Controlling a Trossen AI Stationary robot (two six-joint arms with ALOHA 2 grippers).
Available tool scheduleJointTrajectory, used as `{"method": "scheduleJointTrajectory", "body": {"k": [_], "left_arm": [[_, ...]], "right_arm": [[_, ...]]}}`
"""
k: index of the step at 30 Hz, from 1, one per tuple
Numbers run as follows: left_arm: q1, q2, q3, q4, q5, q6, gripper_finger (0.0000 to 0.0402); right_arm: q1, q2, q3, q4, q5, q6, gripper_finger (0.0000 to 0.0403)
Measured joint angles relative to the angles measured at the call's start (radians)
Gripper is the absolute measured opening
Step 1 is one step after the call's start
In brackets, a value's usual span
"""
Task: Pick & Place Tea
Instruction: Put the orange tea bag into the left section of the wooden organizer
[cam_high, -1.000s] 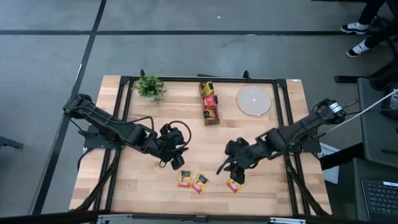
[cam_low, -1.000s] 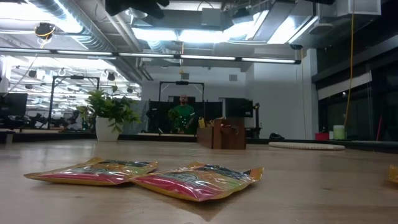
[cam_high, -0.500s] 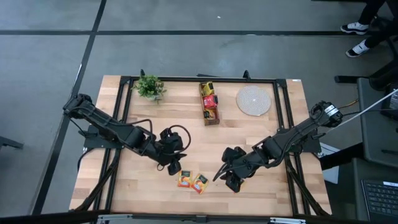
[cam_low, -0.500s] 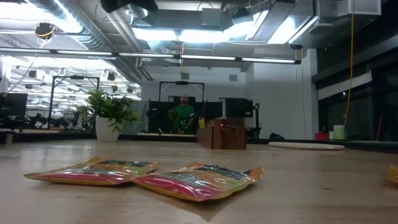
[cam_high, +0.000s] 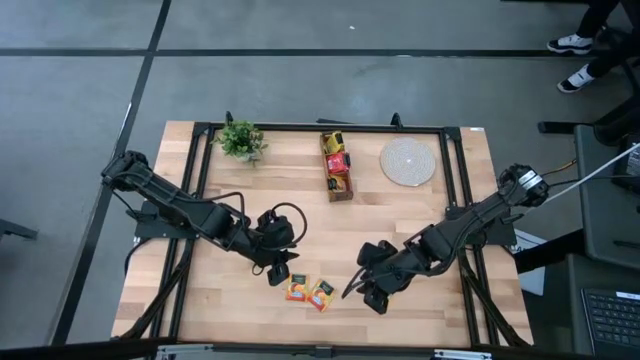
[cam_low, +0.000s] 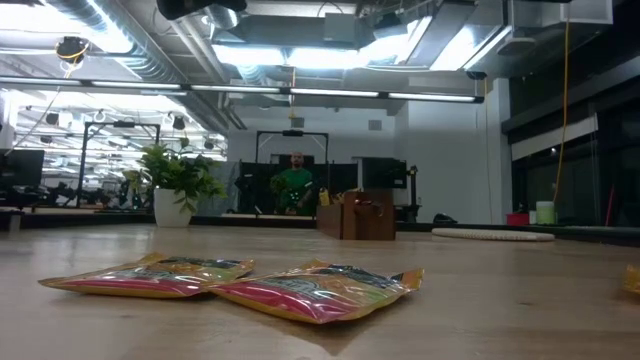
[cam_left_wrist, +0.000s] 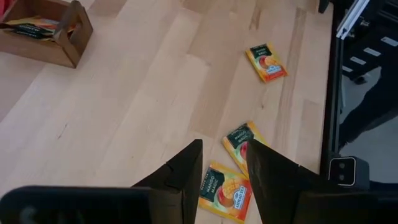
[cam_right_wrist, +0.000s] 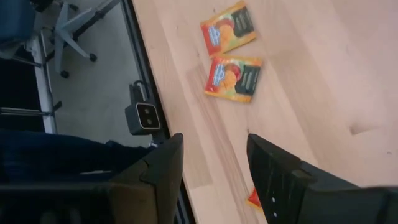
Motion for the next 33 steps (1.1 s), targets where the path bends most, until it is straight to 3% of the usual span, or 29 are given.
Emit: {"method": "scheduleJointTrajectory", "body": {"k": [6, 12, 18, 23, 33], "left_arm": [[-0.002, 0.000, 0.000, 0.000, -0.009, 0.000, 0.0121], [-0.086, 0.000, 0.000, 0.007, -0.239, 0.021, 0.0122], [-0.153, 0.000, -0.023, 0.032, -0.257, -0.005, 0.0116], [-0.164, 0.001, -0.091, 0.102, -0.195, -0.027, 0.0114], [-0.065, 0.002, -0.200, 0.344, 0.011, 0.202, 0.0114]], "right_arm": [[-0.003, 0.065, 0.000, 0.015, -0.080, -0.026, 0.0178], [-0.006, 0.131, 0.000, 0.059, -0.173, -0.057, 0.0178], [-0.006, 0.135, 0.001, 0.060, -0.167, -0.059, 0.0178], [-0.022, 0.135, 0.001, 0.097, -0.191, -0.087, 0.0178], [-0.060, 0.135, 0.001, 0.172, -0.201, -0.137, 0.0178]]}}
